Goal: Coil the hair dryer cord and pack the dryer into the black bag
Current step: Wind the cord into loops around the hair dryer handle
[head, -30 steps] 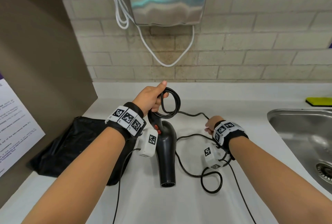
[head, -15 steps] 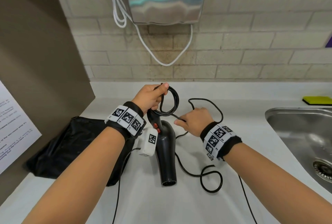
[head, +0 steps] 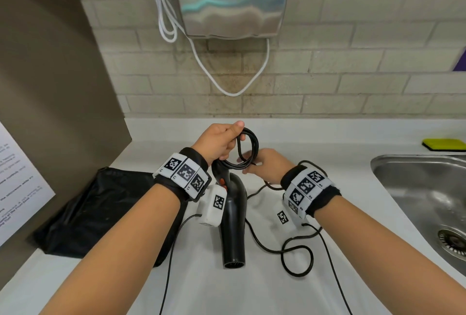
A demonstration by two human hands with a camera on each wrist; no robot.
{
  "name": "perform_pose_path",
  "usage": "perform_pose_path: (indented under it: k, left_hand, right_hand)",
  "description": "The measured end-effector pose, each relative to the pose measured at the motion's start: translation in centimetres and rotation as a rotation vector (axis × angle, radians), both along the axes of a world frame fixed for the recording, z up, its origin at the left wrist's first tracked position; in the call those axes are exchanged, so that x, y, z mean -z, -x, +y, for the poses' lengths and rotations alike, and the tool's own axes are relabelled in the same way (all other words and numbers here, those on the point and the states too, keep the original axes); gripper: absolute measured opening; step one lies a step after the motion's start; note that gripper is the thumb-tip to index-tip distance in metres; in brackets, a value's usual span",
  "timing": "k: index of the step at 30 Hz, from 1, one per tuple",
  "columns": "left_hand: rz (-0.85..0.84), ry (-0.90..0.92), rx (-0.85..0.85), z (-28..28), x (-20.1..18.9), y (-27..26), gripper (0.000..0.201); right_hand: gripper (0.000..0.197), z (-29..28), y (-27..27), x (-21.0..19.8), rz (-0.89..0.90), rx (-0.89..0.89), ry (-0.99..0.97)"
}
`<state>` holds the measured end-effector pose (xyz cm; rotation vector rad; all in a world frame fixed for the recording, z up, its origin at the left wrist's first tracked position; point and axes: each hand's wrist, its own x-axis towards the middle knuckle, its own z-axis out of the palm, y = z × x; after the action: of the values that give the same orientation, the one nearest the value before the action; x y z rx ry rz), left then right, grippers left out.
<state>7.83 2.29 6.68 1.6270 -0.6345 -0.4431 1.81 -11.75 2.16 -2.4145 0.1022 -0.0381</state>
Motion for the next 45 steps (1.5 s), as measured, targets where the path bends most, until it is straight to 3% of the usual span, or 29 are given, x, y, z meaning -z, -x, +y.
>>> perform_pose_path:
  k: [2,6,8,14,18,24,28,33,38,45]
  left_hand:
    - [-0.005,0.006,-0.022,0.0,0.0,0.0,0.045]
    - [0.008,0.023,-0.04,0.4,0.1,-0.2,0.053]
    - [0.031,0.034,-0.026,0.4,0.1,-0.3,0.054]
    - [0.036,0.016,0.041,0.7,0.0,-0.4,0.048]
    - [0.019,-0.011,0.051,1.0,-0.2,-0.3,0.048]
    - [-0.02,-0.043,0.079,0.1,-0.4,0.2,0.035]
    - [-0.043,-0.078,0.125,0.0,-0.7,0.5,0.016]
    - [-0.055,-0.205,0.169,-0.6,-1.2,0.4,0.037]
    - [-0.082,-0.224,0.196,-0.9,-1.1,0.9,0.039]
    - [-0.101,-0.214,0.181,-0.9,-0.8,0.9,0.044]
  right_hand:
    - [0.014,-0.4,-0.2,-0.3,-0.015,-0.037,-0.101]
    - [0.022,-1.8,-0.5,0.2,-0.088,-0.077,-0.38]
    - [0.03,-2.3,-0.4,0.3,-0.106,-0.038,-0.414]
    - [0.032,-2.2,0.1,-1.1,-0.044,0.008,-0.391]
    - [0.025,-2.5,0.7,-2.3,0.027,-0.07,-0.16]
    - [0.019,-2.1,-0.5,-3.3,-0.337,0.227,-0.201]
    - [0.026,-1.6,-0.4,-4.6,-0.483,0.228,-0.24]
    - [0.021,-0.3,0.0,-5.8,-0.611,0.188,-0.259]
    - [0.021,0.7,0.6,-5.7,-0.705,0.127,-0.291]
    - [0.031,0.2,0.9,-4.9,-0.739,0.236,-0.443]
